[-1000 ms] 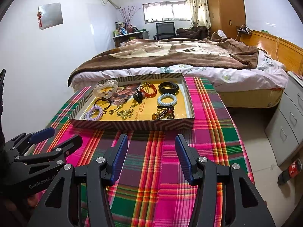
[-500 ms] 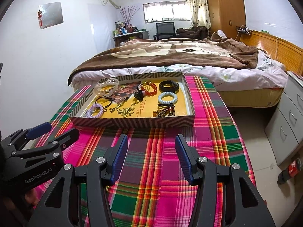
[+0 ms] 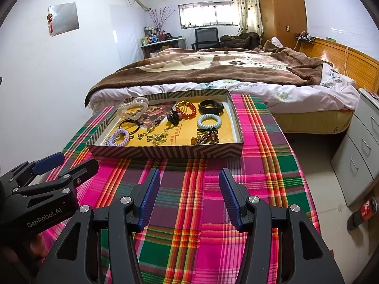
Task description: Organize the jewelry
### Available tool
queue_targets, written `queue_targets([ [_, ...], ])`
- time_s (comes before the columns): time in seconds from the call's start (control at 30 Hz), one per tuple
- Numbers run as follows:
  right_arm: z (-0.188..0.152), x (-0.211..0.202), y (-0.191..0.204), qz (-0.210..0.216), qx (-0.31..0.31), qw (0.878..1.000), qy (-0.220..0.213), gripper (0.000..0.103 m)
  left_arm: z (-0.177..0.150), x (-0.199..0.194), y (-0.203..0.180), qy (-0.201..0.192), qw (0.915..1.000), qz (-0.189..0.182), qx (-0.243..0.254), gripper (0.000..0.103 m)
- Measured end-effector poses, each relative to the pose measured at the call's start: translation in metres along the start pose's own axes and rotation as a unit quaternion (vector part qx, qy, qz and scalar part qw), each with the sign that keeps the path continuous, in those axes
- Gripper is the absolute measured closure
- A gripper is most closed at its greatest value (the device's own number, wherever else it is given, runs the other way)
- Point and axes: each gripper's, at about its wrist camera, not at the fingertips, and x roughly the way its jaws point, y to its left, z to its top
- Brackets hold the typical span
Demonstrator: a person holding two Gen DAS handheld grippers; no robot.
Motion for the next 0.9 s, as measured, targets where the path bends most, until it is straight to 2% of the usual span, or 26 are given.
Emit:
queue_targets([
  [0.9,-0.0037,0.0030,-0.0013,-0.001,0.001,1.000,0.005,0.051,-0.0021,0.0028,0.0013,0.006,0.9999,-0.003,-0.008,0.023],
])
